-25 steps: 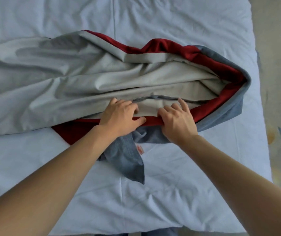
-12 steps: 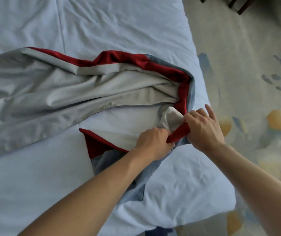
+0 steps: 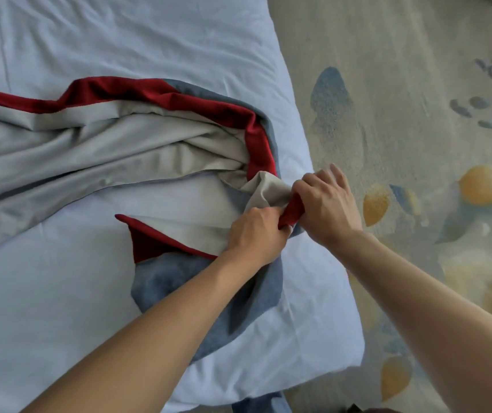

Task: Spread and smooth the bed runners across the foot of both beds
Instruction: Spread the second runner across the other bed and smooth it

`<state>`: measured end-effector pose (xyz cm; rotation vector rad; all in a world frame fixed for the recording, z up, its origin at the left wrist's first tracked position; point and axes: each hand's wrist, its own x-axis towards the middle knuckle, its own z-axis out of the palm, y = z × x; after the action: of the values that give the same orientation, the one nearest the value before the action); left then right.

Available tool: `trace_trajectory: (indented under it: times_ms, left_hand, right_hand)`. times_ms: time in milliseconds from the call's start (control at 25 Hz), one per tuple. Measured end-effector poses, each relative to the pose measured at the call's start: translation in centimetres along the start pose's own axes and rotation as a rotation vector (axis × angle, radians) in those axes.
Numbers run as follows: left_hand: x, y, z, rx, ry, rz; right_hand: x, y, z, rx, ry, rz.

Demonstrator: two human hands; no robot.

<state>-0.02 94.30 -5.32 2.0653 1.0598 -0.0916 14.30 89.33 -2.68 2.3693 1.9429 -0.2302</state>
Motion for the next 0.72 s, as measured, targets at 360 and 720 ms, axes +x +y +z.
trace_trajectory:
  times_ms: [360, 720]
  left_hand:
    - [7.6, 14.7, 6.3, -0.199, -0.162, -0.003]
    - [13.8, 7.1, -1.4, 0.365, 0.186, 0.219]
  right_hand:
    - [-1.6, 12.9, -4.2, 0.025, 0.098, 0.082]
    - [-2.9, 12.9, 3.8, 0.496, 0.088, 0.544]
